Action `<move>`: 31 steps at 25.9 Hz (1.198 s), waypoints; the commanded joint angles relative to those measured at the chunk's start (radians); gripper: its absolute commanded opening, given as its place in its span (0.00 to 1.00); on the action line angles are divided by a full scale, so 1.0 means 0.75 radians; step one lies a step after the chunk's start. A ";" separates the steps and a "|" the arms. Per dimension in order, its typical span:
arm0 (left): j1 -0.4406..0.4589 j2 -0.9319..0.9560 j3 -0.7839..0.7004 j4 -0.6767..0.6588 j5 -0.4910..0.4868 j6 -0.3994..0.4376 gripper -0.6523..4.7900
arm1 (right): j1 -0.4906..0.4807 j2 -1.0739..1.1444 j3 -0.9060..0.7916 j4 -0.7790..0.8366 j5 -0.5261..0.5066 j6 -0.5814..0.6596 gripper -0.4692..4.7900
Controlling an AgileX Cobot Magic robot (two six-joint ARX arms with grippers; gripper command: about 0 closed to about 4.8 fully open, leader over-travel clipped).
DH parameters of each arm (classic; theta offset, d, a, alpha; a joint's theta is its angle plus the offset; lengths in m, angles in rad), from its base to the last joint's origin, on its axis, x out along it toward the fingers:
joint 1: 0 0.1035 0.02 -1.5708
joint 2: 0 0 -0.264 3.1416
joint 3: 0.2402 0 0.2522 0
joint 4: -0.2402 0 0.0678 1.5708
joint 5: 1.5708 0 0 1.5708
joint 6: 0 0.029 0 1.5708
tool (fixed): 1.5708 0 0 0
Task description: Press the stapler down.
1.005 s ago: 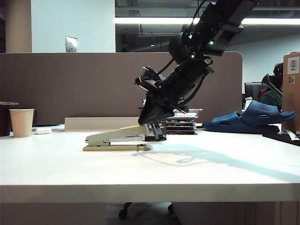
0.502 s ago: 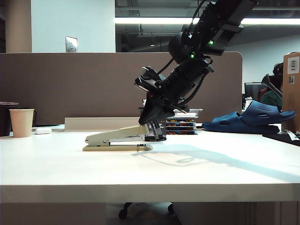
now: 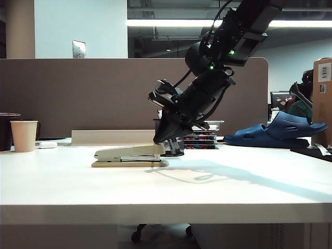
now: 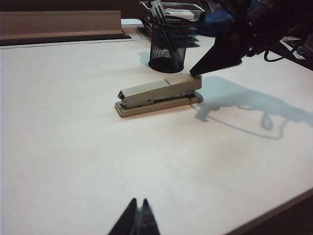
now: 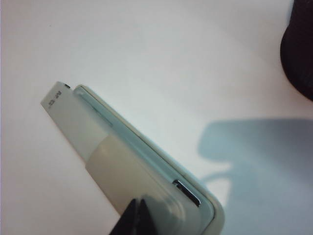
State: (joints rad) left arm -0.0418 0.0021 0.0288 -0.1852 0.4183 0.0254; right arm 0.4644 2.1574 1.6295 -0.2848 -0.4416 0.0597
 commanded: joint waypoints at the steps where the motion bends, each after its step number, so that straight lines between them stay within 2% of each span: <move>1: 0.000 0.000 0.007 0.008 0.001 0.001 0.11 | 0.002 0.018 -0.006 -0.070 0.028 -0.001 0.07; 12: 0.000 0.000 0.007 0.008 0.001 0.001 0.11 | 0.002 0.014 -0.004 -0.073 0.027 -0.001 0.07; 22: 0.000 0.000 0.007 0.007 0.001 0.001 0.11 | 0.002 0.013 0.139 -0.179 0.026 -0.011 0.07; 31: 0.001 0.000 0.007 -0.002 0.001 0.001 0.11 | 0.002 -0.002 0.161 -0.184 0.023 -0.011 0.07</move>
State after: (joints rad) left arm -0.0418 0.0021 0.0288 -0.1860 0.4183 0.0254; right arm 0.4641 2.1666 1.7454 -0.4252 -0.4229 0.0555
